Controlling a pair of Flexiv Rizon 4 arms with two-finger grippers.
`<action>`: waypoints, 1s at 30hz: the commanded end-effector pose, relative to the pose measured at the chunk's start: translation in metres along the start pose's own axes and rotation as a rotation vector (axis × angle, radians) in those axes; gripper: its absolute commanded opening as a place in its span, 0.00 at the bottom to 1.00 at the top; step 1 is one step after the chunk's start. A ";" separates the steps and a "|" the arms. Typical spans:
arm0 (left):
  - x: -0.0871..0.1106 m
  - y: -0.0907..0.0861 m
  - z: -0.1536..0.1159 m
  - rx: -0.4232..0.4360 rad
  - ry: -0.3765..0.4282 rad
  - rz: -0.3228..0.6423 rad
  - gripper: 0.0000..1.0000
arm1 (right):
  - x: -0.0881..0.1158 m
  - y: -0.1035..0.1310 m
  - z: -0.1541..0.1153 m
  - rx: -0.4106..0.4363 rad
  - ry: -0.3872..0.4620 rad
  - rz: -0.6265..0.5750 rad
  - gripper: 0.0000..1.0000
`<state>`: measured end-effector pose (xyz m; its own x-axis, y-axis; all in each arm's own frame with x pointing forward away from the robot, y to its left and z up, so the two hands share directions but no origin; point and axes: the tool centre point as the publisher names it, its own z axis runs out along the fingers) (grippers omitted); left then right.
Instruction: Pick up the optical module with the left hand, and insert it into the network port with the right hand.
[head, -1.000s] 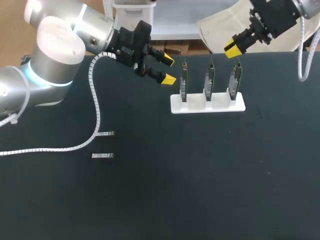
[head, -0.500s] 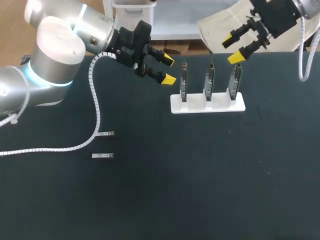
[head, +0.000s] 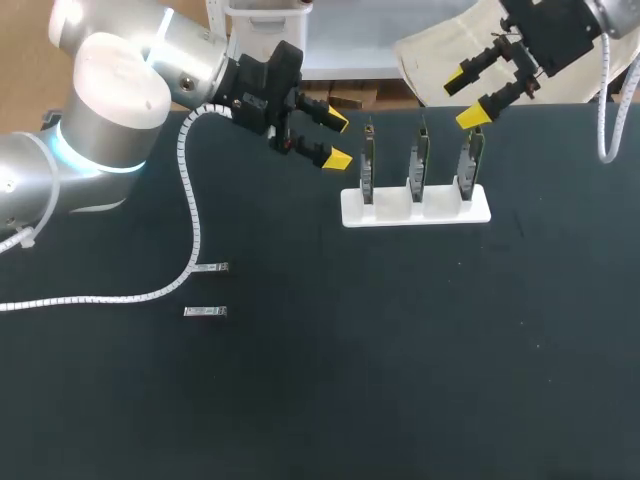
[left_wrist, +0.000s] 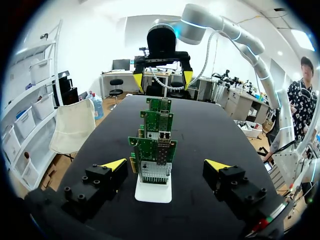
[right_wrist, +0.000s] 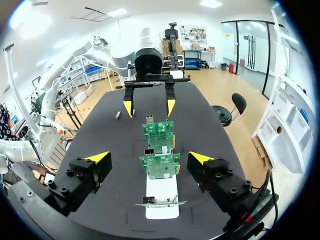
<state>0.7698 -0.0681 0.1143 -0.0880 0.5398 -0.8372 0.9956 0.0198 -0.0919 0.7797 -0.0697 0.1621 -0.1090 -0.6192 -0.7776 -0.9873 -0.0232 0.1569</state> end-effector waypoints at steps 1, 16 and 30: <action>-0.002 -0.011 -0.018 -0.028 0.092 0.026 1.00 | 0.001 0.002 0.000 0.005 -0.002 -0.002 1.00; 0.049 -0.077 -0.106 -0.096 0.329 0.002 1.00 | 0.001 0.002 0.000 0.005 -0.002 -0.002 1.00; 0.087 -0.122 -0.158 -0.148 0.322 -0.065 1.00 | 0.001 0.002 0.000 0.005 -0.002 -0.002 1.00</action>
<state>0.6662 0.1024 0.1349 -0.1694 0.8075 -0.5650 0.9854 0.1276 -0.1130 0.7796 -0.0697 0.1621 -0.1091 -0.6192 -0.7776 -0.9873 -0.0231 0.1570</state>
